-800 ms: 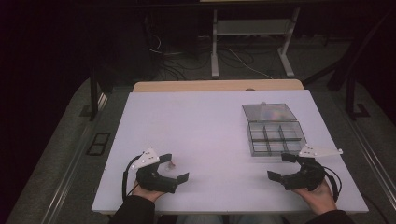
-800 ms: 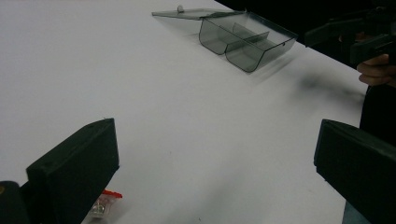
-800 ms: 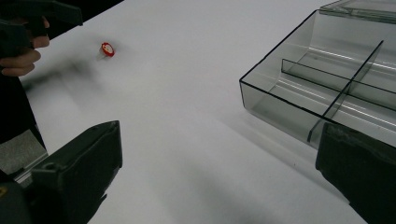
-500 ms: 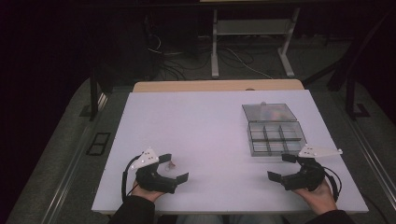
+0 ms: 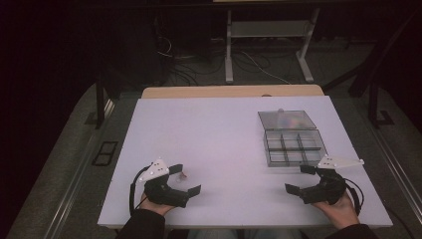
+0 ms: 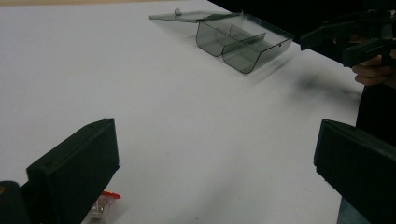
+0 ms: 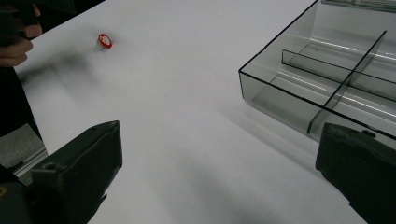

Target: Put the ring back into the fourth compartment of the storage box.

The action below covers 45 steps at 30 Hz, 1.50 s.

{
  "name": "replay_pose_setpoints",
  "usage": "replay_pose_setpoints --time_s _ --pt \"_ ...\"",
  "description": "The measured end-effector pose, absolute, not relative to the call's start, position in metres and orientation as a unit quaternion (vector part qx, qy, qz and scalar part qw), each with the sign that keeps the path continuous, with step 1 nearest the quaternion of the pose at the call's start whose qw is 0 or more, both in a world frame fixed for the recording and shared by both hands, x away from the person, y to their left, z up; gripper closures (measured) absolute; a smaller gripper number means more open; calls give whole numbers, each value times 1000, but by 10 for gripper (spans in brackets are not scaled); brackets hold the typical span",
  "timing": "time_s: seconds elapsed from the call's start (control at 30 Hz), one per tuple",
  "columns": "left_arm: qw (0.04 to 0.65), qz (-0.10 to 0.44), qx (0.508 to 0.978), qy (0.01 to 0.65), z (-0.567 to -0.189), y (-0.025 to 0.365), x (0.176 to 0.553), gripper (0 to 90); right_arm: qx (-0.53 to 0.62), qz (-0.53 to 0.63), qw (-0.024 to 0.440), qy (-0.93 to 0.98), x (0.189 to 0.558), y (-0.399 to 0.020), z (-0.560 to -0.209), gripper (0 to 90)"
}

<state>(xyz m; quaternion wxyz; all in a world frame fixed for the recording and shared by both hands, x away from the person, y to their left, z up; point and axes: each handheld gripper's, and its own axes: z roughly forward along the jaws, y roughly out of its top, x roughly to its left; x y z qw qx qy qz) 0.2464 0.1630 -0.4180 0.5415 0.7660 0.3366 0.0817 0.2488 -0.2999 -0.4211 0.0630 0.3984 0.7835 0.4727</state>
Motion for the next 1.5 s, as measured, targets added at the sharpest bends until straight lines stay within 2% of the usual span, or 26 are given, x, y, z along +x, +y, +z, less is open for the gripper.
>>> replay_pose_setpoints --time_s 0.63,1.13,1.5 --pt "514 80 784 338 -404 163 254 0 399 468 66 786 247 -301 -422 0" --pt "481 80 798 355 -398 178 269 0 402 468 64 785 247 -301 -421 0" --pt "468 62 803 364 -399 184 281 0 401 466 67 786 246 -301 -422 0"
